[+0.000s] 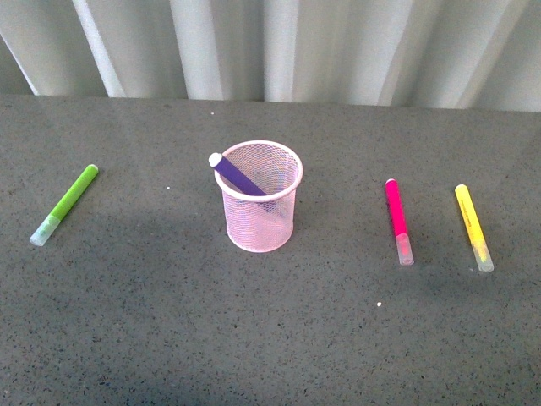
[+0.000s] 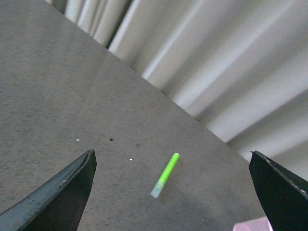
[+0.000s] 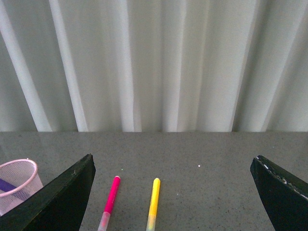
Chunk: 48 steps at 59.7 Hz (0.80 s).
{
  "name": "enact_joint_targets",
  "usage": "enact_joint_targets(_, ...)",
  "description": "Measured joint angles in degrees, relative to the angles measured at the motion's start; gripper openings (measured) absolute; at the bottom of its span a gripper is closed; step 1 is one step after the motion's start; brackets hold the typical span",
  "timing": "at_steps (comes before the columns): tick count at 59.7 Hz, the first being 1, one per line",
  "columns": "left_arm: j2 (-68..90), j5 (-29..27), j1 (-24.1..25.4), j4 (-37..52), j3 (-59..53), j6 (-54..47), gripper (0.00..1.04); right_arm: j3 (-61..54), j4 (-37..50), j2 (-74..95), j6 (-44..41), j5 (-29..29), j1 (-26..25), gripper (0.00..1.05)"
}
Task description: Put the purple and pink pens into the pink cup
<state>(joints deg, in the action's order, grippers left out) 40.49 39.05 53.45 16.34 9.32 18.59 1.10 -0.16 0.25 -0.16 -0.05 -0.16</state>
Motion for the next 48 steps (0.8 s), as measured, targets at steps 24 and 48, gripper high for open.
enact_joint_targets(24, -11.0, -5.7, -12.2, -2.5, -8.9, -17.3, 0.28, 0.0, 0.0, 0.0, 0.0, 0.2, 0.0, 0.98)
enact_joint_targets(48, -35.0, -16.3, -30.9, -10.9, -8.8, -18.4, 0.04, 0.0, 0.0, 0.0, 0.0, 0.2, 0.2, 0.98)
